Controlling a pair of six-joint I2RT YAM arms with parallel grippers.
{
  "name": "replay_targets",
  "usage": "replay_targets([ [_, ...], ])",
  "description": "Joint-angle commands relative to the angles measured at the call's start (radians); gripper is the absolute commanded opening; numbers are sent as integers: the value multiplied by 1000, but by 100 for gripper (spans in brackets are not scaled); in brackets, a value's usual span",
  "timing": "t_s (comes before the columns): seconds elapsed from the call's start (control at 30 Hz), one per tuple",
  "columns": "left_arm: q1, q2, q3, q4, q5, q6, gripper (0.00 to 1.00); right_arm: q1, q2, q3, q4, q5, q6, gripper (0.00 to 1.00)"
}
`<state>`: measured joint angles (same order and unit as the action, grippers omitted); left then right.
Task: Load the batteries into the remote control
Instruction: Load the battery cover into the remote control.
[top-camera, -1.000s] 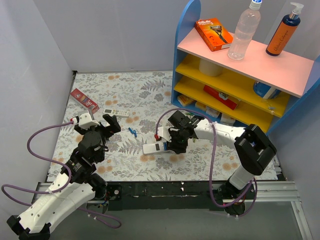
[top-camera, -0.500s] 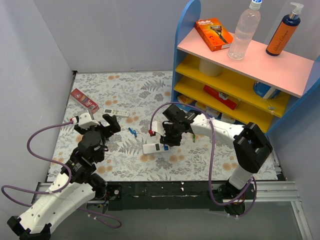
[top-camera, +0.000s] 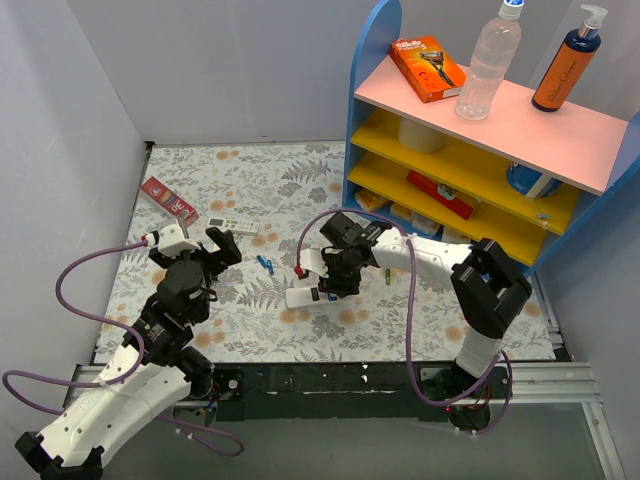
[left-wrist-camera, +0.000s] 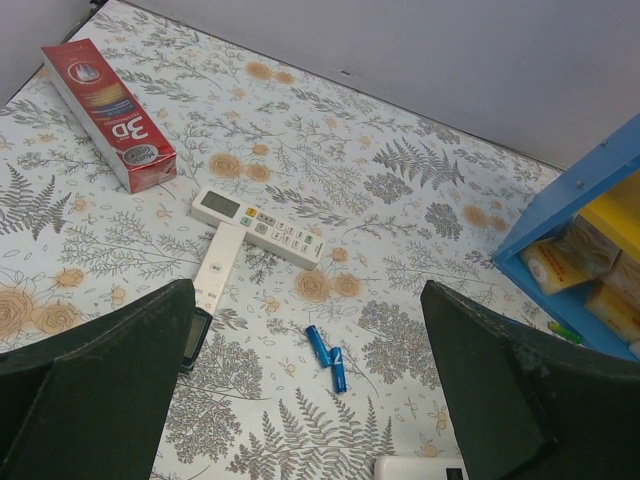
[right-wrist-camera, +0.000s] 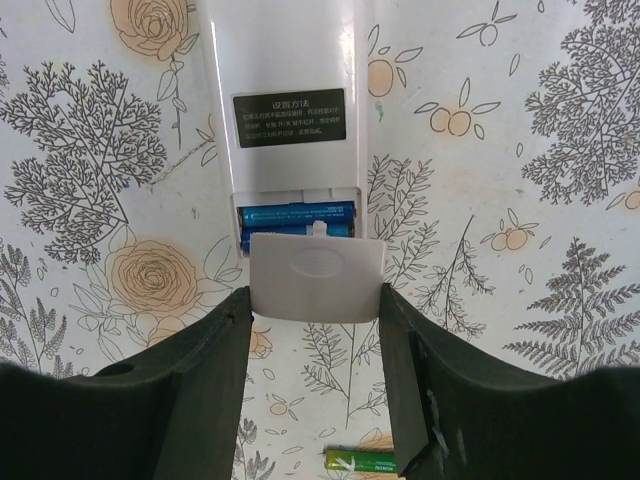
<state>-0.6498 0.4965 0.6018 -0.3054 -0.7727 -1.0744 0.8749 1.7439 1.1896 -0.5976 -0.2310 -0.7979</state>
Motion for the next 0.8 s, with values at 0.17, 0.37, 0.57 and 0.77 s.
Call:
replay_targets([
  [0.17, 9, 7, -4, 11, 6, 1, 98, 16, 23, 50, -8, -13, -38, 32],
  [0.37, 10, 8, -2, 11, 9, 1, 98, 19, 35, 53, -11, -7, -44, 33],
  [0.57, 15, 7, -4, 12, 12, 1, 98, 22, 42, 56, -19, -2, -49, 33],
  [0.77, 16, 7, -2, 14, 15, -1, 98, 30, 48, 62, -24, -2, -57, 33],
])
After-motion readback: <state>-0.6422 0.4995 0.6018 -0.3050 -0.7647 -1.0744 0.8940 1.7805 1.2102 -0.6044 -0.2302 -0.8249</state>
